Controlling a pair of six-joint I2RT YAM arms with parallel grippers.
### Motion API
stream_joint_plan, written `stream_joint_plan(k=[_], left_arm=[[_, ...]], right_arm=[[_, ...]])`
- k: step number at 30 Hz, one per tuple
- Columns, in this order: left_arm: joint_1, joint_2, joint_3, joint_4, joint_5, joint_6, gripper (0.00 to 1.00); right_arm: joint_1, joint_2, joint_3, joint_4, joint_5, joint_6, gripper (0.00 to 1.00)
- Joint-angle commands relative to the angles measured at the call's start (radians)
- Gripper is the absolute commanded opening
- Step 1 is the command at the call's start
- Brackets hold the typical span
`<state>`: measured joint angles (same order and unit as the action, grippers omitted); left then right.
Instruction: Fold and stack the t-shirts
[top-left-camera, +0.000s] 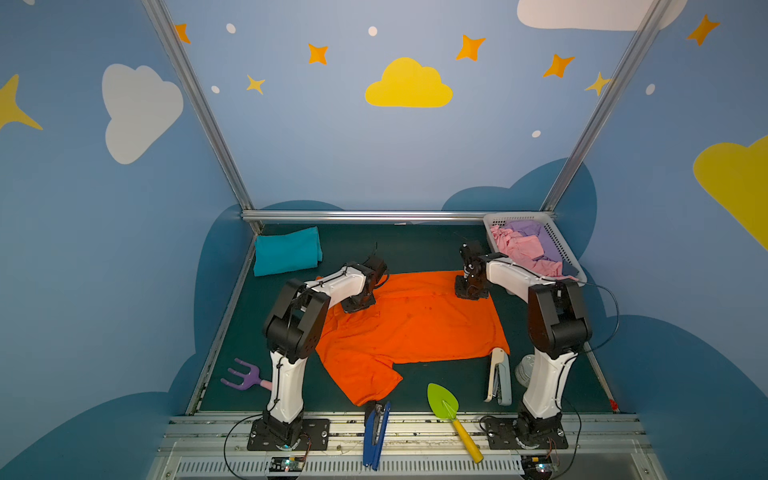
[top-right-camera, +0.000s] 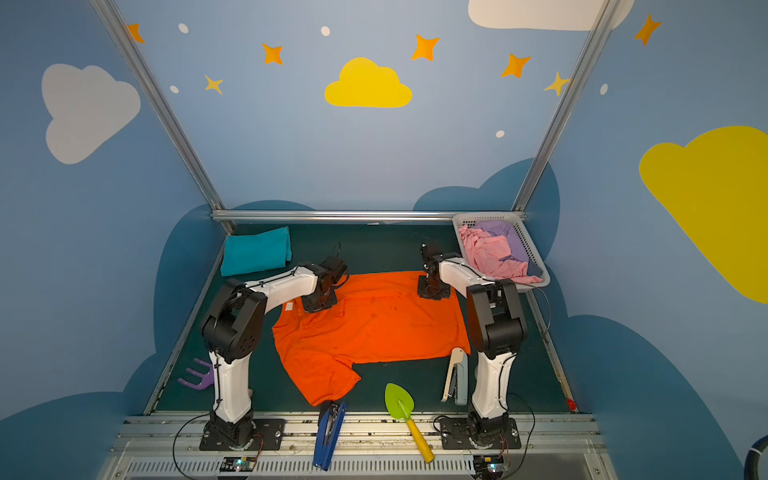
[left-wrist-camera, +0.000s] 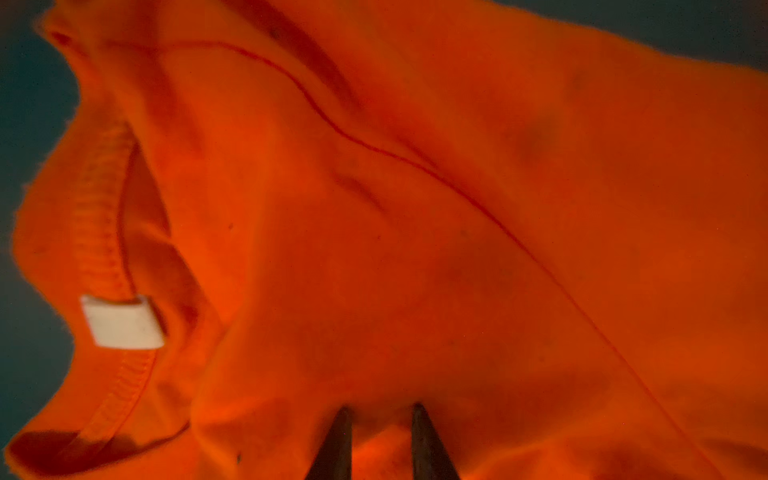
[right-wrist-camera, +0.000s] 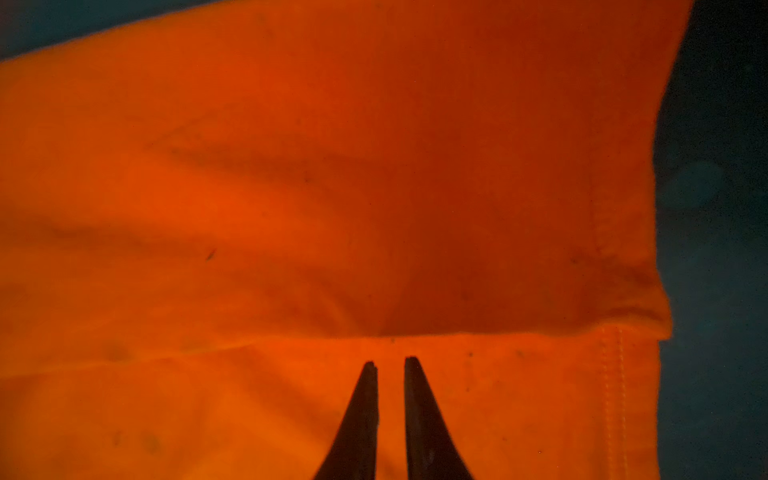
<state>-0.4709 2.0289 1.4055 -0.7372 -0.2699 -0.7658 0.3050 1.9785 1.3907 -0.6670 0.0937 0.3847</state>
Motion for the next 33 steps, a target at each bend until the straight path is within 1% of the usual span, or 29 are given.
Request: stream_joint_plan(k=[1,4,7,9,14,21,26,33], left_arm=[[0.040,0.033,0.024,0.046,0.033,0.022,0.25],[0.055,0.068,0.053,0.052,0.043,0.036,0.24],[0.061,0.098,0.089,0.041,0.045,0.046,0.24],[0.062,0.112,0.101,0.039,0.049,0.048,0.24],[0.064,0.127,0.108,0.039,0.058,0.045,0.22],[0.068,0.139,0.107,0.035,0.070,0.047,0.21],[0.068,0.127,0.105,0.029,0.074,0.050,0.21],[0.069,0.111,0.108,0.024,0.072,0.049,0.22]], right_arm=[[-0.008,0.028,0.027,-0.022,0.026,0.024,0.13],[-0.008,0.031,-0.007,0.002,0.016,0.029,0.07],[-0.007,-0.015,-0.051,0.056,0.009,0.025,0.03],[-0.009,-0.042,-0.041,0.059,0.024,0.025,0.01],[-0.012,-0.075,0.031,0.045,0.077,0.016,0.01],[-0.022,0.008,0.105,0.008,0.069,0.019,0.00],[-0.020,0.042,0.073,0.010,0.022,0.045,0.00],[-0.020,0.009,-0.044,0.052,0.002,0.079,0.00]])
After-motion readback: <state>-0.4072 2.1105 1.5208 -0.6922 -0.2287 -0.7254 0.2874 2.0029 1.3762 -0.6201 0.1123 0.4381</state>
